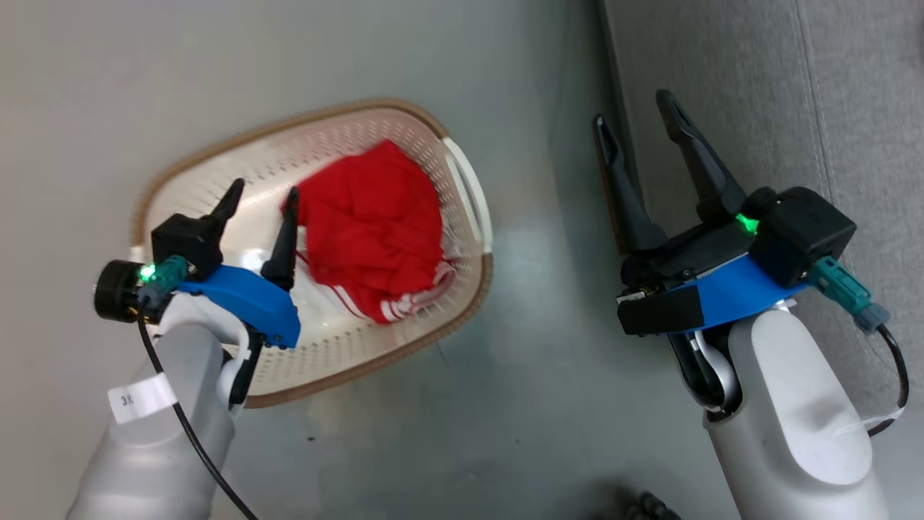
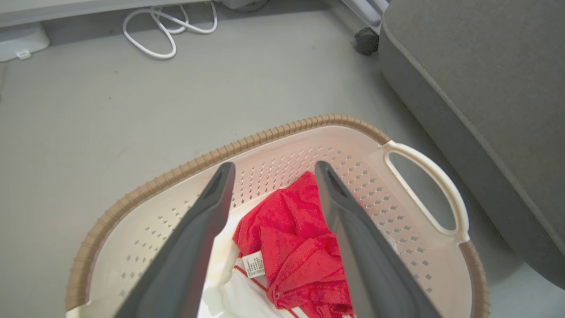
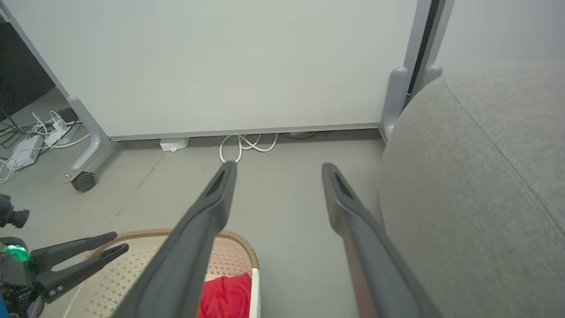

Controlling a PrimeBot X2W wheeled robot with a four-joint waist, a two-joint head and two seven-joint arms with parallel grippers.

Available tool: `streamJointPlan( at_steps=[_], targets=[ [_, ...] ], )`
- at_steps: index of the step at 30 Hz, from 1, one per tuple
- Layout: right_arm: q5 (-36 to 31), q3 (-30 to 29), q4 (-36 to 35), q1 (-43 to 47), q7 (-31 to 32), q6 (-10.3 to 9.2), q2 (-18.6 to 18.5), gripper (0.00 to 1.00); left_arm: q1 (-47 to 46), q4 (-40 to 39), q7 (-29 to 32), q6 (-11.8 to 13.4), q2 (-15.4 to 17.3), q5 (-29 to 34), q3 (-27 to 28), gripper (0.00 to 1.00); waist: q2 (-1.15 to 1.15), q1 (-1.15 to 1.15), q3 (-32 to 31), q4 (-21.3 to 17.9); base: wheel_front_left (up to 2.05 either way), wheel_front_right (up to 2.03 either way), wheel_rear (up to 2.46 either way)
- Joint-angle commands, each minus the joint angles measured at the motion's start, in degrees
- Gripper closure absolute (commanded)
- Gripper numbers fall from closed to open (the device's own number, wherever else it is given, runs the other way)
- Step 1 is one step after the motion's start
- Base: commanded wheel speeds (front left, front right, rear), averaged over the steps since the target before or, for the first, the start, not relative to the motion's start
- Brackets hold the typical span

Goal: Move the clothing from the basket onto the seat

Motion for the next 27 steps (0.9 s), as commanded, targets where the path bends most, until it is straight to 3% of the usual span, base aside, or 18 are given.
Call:
streamJointPlan(
  at_steps=[1, 12, 19, 27],
  targets=[
    [0.5, 0.4, -0.1, -1.3, -0.7, 0.01, 0.1, 0.0, -1.7, 1.2, -0.3, -0.1, 0.8, -0.4, -0.5, 0.0, 0.0, -0.02, 6.0, -4.9, 0.0, 0.0, 0.0],
    [4.3, 3.7, -0.3, -3.5, -2.7, 0.01, 0.1, 0.0, -8.1, 9.1, 0.6, -0.1, 4.8, -4.5, -5.9, 0.0, 0.0, -0.02, 12.7, -9.7, 0.0, 0.0, 0.0],
    [5.3, 4.2, 0.2, -2.2, -3.1, 0.01, 0.1, 0.0, -10.3, 11.2, 2.3, -0.1, 5.2, -6.2, -11.8, 0.0, 0.0, -0.02, 13.9, -9.8, 0.0, 0.0, 0.0],
    [6.1, 4.0, -1.1, -1.0, -3.1, 0.01, 0.1, 0.0, -11.1, 15.1, 5.4, -0.1, 4.5, -10.1, -14.5, 0.0, 0.0, -0.02, 14.5, -9.6, 0.0, 0.0, 0.0]
  ],
)
